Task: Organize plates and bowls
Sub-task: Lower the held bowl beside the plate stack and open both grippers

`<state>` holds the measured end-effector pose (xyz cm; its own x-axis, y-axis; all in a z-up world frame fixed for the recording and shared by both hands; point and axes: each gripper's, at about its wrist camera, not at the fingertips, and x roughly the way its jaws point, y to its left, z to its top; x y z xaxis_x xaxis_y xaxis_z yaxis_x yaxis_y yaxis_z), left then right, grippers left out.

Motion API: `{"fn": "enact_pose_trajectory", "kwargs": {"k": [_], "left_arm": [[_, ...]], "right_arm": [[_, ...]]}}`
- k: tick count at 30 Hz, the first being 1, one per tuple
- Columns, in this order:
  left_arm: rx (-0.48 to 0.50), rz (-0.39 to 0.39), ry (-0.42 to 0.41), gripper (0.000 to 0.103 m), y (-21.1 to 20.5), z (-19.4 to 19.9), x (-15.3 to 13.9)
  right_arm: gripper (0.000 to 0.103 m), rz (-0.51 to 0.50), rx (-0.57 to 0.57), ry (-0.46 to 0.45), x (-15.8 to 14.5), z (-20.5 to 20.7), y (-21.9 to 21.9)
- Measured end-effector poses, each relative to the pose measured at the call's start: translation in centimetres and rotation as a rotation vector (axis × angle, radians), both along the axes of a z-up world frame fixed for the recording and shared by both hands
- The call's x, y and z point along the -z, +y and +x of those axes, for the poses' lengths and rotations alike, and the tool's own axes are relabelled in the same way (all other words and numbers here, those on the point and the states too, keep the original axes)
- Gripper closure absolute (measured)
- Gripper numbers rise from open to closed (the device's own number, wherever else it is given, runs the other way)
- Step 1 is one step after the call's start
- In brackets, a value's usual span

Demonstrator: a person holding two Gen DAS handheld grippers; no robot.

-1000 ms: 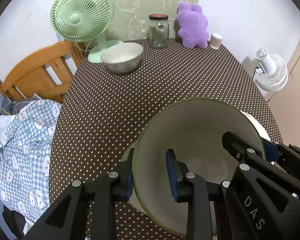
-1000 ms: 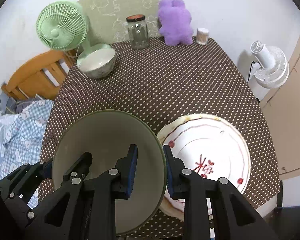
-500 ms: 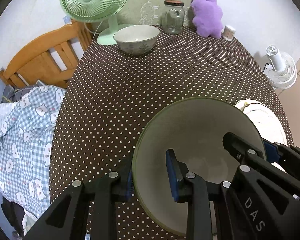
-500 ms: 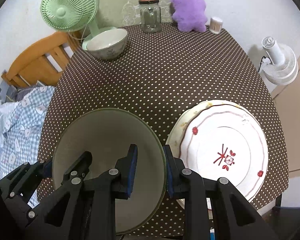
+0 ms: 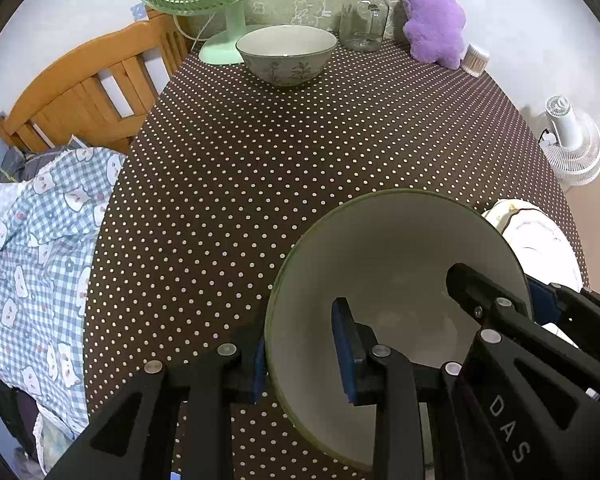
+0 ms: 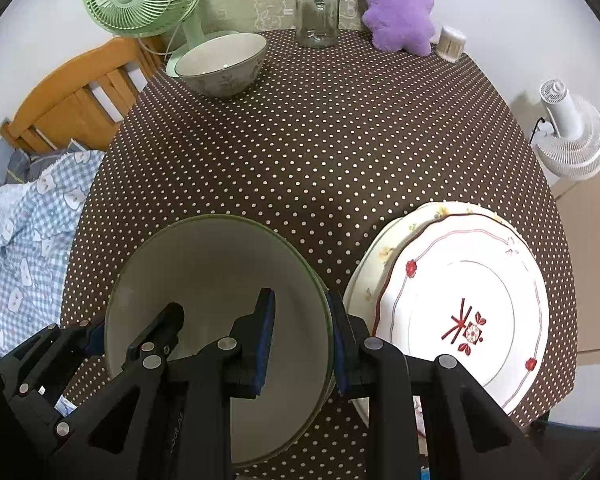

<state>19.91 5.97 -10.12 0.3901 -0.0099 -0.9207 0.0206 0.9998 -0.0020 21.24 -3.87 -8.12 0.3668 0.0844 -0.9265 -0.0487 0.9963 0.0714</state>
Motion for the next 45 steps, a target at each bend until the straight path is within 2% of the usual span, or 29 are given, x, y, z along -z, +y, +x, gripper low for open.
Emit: {"fn": "enact_pose_trajectory", "kwargs": {"k": [6,17,24,27,30,32,34,36,45], "left_arm": [[-0.002,-0.016,0.024,0.076,-0.4,0.6,0.8],[0.0,0.006,-0.002,0.076,-0.4,0.5,0.8],[0.025,0.001,-0.012,0.066,-1.0,-0.3,0.3],[0.048,0.001,-0.032,0.056,-1.3,-0.7,-0.5],[0.065,0.001,-0.054,0.046,-1.2,-1.0,-1.5],[0.075,-0.014,-0.066,0.037,-1.1,-1.1,-2.3],[0.089,-0.015,-0.088,0.034,-1.1,-1.3,-3.3],[0.099,-0.004,-0.109,0.03,-1.2,-1.3,-4.2],[0.064,-0.018,-0.167,0.028,-0.7,0.0,-7.6]], "right_arm": [[0.074,-0.025,-0.007,0.001,0.4,0.6,-0.3],[0.074,-0.016,-0.006,0.003,1.0,0.8,-0.4],[0.074,-0.015,-0.023,-0.002,0.8,0.5,-0.6],[0.073,-0.006,-0.03,-0.007,0.2,0.2,-0.7],[0.069,0.005,-0.024,-0.019,-0.6,0.0,-0.8],[0.058,0.012,-0.02,-0.035,-1.4,-0.2,-0.9],[0.047,0.023,-0.013,-0.059,-2.3,-0.5,-0.9],[0.043,0.029,-0.006,-0.086,-3.3,-0.8,-1.0],[0.033,0.026,-0.001,-0.167,-7.7,-0.1,-0.7]]}}
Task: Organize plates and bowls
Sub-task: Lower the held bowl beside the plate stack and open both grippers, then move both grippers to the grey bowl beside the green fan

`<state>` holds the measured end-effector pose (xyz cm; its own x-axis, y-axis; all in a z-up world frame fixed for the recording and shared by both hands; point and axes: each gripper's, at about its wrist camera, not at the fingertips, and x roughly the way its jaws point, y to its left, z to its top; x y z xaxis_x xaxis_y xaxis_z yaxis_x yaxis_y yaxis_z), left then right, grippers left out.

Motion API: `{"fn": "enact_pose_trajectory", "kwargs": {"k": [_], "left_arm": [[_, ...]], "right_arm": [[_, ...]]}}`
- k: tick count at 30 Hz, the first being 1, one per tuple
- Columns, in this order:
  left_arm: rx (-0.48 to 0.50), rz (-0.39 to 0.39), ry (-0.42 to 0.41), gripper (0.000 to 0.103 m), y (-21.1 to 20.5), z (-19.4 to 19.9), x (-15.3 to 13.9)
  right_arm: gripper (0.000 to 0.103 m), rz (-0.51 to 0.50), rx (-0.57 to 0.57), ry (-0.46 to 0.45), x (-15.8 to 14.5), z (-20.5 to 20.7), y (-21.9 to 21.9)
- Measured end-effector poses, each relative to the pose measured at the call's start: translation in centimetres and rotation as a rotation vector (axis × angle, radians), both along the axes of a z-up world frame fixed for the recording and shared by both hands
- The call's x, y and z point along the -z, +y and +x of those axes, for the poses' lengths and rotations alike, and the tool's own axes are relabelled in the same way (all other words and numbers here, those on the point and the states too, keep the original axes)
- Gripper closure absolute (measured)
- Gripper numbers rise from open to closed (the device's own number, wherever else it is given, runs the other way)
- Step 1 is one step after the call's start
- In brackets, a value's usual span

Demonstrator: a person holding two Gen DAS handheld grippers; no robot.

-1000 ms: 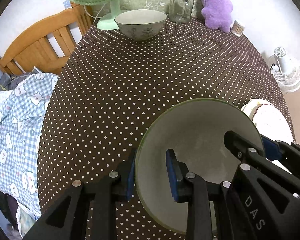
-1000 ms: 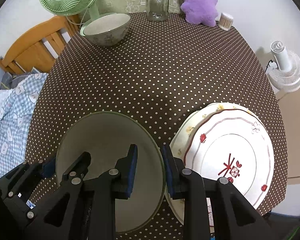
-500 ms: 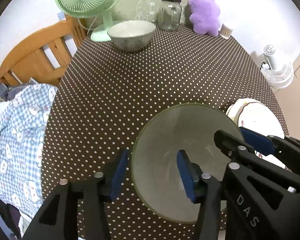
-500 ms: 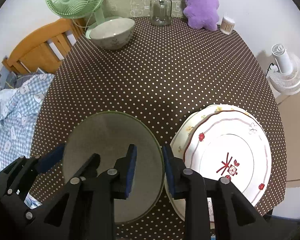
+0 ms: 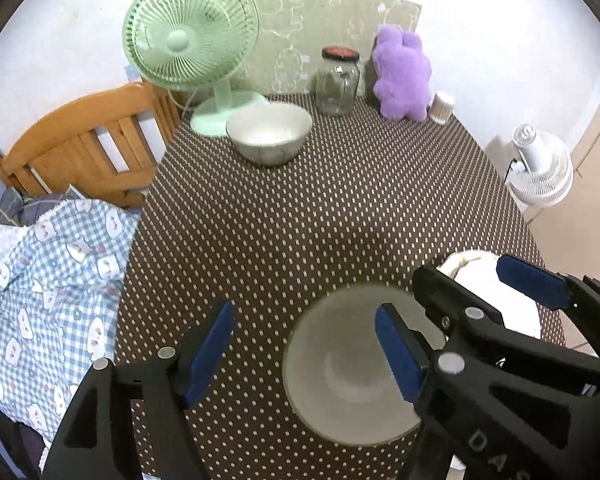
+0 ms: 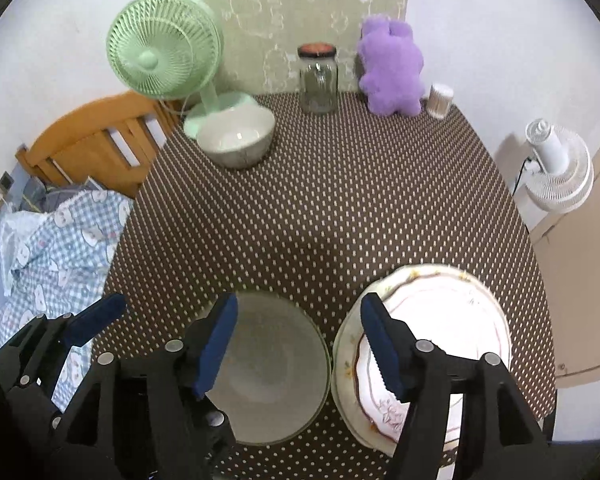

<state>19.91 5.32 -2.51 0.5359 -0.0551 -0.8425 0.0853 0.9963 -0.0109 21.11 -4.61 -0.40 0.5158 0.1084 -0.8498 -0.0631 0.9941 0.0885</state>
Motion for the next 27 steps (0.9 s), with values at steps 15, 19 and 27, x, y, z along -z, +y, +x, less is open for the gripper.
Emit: {"fn": "enact_pose_trajectory", "kwargs": {"k": [15,19,27], "left_arm": [[-0.092,-0.006,-0.088,0.027,0.4,4.1,-3.8],[-0.125,0.004,-0.102,0.027,0.4,5.7,-4.3],[-0.19,0.023,-0.128,0.027,0.5,9.5,-4.8]], "right_arm": [[0.031,0.027,-0.062,-0.088,-4.3,4.8,0.4],[0.031,0.028,-0.091,-0.101,-4.7,7.1,0.5],[0.031,0.058,-0.144,-0.123,-5.1,11.9,0.4]]}}
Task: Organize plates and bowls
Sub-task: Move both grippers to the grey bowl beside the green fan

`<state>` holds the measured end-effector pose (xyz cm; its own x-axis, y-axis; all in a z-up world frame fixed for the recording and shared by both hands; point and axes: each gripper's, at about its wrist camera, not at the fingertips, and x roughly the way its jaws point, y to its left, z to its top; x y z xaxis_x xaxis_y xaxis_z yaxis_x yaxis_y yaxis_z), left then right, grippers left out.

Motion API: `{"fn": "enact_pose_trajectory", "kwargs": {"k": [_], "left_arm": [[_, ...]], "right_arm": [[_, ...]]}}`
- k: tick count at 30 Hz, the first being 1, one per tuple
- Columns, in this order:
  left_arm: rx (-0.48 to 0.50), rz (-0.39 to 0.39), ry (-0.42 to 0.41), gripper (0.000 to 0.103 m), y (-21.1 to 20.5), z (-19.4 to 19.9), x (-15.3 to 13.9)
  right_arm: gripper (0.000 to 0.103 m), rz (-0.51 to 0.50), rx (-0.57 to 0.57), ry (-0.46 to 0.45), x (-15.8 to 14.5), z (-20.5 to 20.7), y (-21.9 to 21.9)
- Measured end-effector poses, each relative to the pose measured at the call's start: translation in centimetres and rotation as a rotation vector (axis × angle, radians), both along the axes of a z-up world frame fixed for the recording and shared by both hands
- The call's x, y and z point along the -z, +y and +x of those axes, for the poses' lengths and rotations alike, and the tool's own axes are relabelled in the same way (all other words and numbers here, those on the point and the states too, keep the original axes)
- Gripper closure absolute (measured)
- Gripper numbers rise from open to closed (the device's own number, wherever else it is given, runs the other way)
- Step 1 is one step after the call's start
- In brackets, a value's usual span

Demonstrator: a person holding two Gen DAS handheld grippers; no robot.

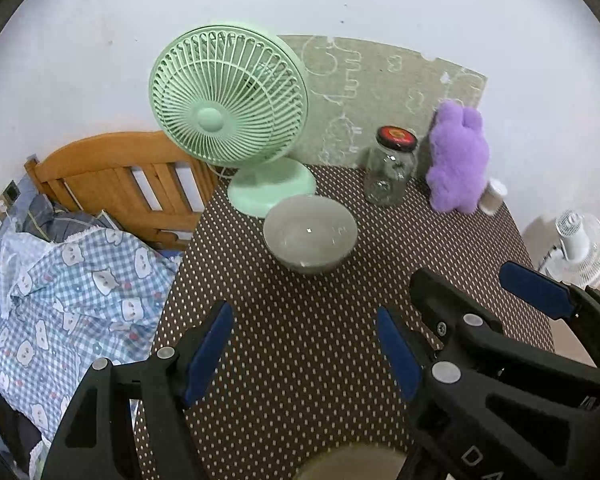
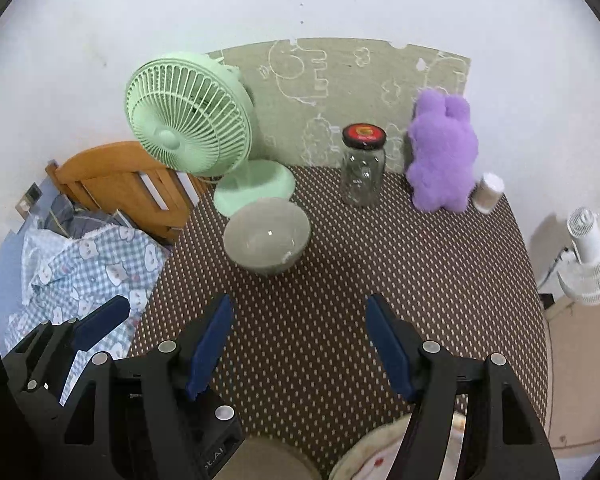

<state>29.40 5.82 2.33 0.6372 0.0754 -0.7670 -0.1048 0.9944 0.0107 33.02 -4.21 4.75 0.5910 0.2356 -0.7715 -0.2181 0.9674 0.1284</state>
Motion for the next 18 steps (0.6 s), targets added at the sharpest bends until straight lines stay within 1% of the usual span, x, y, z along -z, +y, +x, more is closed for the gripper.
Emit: {"fn": "enact_pose_trajectory", "kwargs": {"k": [7,10,18], "left_arm": [[-0.043,0.005,-0.005,0.027,0.5,3.1,0.4],[-0.046,0.008,-0.016,0.027,0.9,4.5,0.7],[-0.063,0.028,0.005,0.027,2.2,7.7,2.5]], "right_arm": [[0.031,0.006,-0.042,-0.013,0.3,4.4,0.5],[0.031,0.014,-0.056,-0.009,0.7,6.3,0.8],[0.031,0.014,-0.068,0.015,2.8,10.4,2.1]]}}
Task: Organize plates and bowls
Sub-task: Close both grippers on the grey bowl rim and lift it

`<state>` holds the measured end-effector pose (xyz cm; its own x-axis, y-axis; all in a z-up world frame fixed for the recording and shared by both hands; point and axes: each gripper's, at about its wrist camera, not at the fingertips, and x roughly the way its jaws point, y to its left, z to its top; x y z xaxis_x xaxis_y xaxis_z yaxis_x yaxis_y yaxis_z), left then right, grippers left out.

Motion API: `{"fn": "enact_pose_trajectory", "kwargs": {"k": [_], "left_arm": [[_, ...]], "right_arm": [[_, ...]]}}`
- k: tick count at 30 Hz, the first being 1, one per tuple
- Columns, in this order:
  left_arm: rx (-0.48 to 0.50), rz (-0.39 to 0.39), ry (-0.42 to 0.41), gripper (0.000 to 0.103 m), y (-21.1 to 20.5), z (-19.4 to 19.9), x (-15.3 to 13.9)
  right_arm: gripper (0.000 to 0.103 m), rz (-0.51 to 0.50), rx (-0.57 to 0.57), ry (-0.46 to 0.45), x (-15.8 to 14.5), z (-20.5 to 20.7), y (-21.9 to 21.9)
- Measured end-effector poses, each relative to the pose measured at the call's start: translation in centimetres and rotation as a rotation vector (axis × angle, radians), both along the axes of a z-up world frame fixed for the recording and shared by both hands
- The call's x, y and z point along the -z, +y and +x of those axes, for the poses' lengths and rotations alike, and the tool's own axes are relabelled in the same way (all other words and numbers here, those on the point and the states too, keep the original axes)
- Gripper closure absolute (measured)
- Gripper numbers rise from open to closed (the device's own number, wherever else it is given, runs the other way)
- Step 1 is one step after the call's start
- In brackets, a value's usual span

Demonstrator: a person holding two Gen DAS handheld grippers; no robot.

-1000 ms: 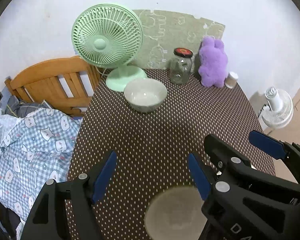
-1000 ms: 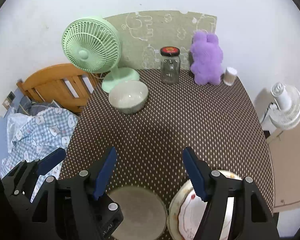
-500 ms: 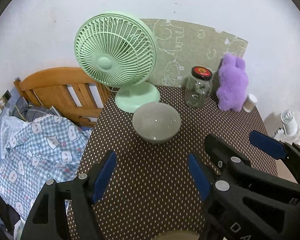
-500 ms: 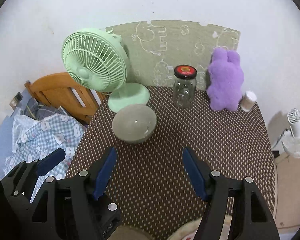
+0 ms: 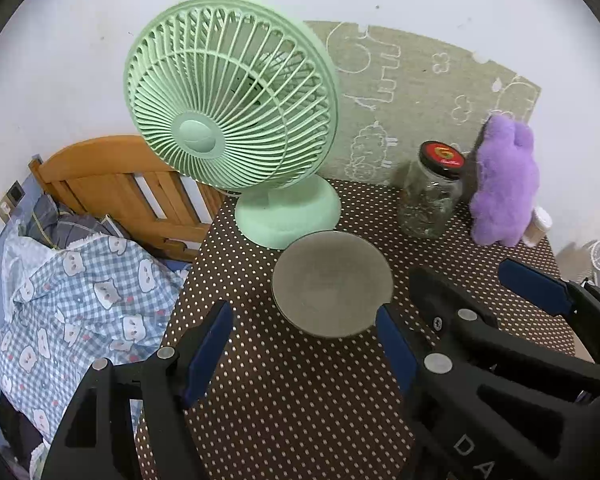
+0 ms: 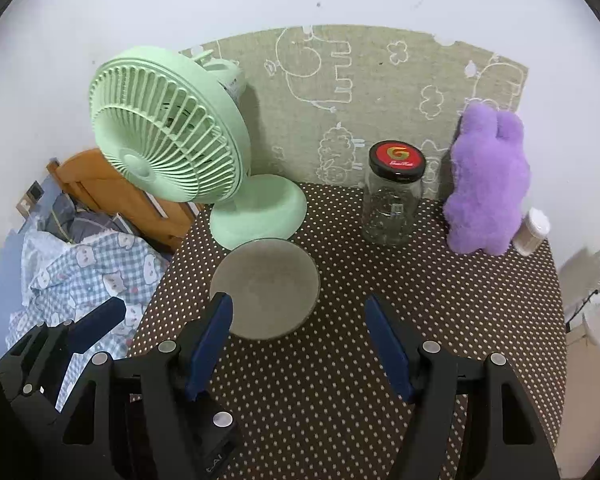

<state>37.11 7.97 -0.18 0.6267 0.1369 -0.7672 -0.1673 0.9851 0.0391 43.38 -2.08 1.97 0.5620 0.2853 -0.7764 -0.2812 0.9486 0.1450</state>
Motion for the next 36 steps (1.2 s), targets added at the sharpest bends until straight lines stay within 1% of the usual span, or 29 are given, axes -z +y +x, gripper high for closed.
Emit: {"fn": "enact_pose_trajectory", "kwargs": {"k": [5,7,12,16,19,21,22,25,27,31,32,34,36], "left_arm": [[-0.022,0.0,0.018,0.027,1.0,1.9,1.6],[-0.024,-0.012,0.017,0.027,1.4,2.5,2.2],[-0.023,-0.013,0.019,0.028,2.0,4.1,4.0],[-0.028,-0.021,0.042,0.029,2.6,5.3,5.7],[-0.032,-0.025,0.057,0.032,3.2,6.1,6.9],[-0.03,-0.031,0.066,0.036,3.5,6.6,7.6],[-0.026,-0.032,0.064,0.037,3.5,6.8,7.9],[-0.03,-0.021,0.073,0.038,3.7,7.4,8.6],[-0.032,-0.016,0.08,0.044,3.9,7.8,9.2],[-0.038,-0.033,0.077,0.051,4.6,8.2,10.1],[-0.034,-0.031,0.077,0.055,4.7,8.3,10.3],[-0.034,-0.018,0.08,0.057,4.7,8.5,10.5],[-0.03,-0.019,0.088,0.063,4.6,9.0,10.7]], "right_arm": [[0.031,0.017,-0.001,0.036,2.0,2.3,0.8],[0.031,0.017,-0.005,0.033,2.7,3.0,1.2],[0.031,0.023,-0.005,0.044,4.5,4.7,1.7],[0.041,0.019,-0.009,0.063,6.2,5.8,2.4],[0.041,0.022,-0.009,0.092,7.7,6.8,2.8],[0.043,0.025,-0.005,0.104,8.5,7.1,2.9],[0.046,0.028,-0.004,0.107,8.7,7.2,2.8],[0.047,0.017,-0.001,0.114,9.7,7.7,3.2],[0.052,0.011,0.0,0.122,10.3,8.1,3.5],[0.057,0.007,0.002,0.129,11.2,8.6,4.0],[0.059,0.003,0.002,0.128,11.4,8.7,4.1],[0.062,-0.012,0.005,0.125,11.7,8.9,4.4],[0.065,-0.011,0.011,0.129,12.1,9.2,4.5]]}}
